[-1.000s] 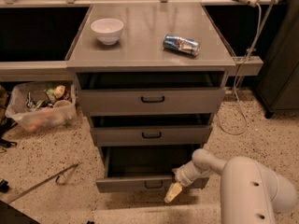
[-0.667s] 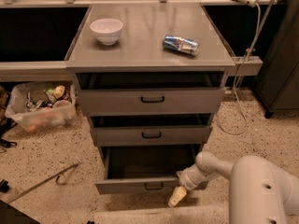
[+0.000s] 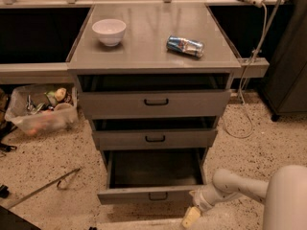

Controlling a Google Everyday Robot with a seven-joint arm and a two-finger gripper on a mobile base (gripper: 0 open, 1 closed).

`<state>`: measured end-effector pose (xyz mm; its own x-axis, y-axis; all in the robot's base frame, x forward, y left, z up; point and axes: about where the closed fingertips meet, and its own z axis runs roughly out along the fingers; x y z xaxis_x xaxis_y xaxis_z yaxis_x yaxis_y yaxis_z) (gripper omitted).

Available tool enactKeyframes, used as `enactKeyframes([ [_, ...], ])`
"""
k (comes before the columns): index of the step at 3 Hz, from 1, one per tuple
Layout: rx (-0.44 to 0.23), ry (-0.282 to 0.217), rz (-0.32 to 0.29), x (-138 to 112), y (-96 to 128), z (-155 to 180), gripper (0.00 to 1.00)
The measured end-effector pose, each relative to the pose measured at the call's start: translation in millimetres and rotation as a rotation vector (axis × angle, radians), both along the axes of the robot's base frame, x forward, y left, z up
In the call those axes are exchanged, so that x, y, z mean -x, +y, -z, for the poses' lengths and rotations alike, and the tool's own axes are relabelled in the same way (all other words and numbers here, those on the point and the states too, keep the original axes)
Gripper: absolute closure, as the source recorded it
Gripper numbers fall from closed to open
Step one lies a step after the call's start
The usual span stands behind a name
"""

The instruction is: Open bottom drawer

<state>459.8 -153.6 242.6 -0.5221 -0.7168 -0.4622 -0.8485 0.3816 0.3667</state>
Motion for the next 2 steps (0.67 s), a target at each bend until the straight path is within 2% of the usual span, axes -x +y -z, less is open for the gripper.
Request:
enactKeyframes([
  [1, -0.004, 0.016, -0.012, 10.1, 4.1, 3.0, 0.00],
  [2, 0.002, -0.072, -0.033, -25.8, 16.5, -2.4, 0.00],
])
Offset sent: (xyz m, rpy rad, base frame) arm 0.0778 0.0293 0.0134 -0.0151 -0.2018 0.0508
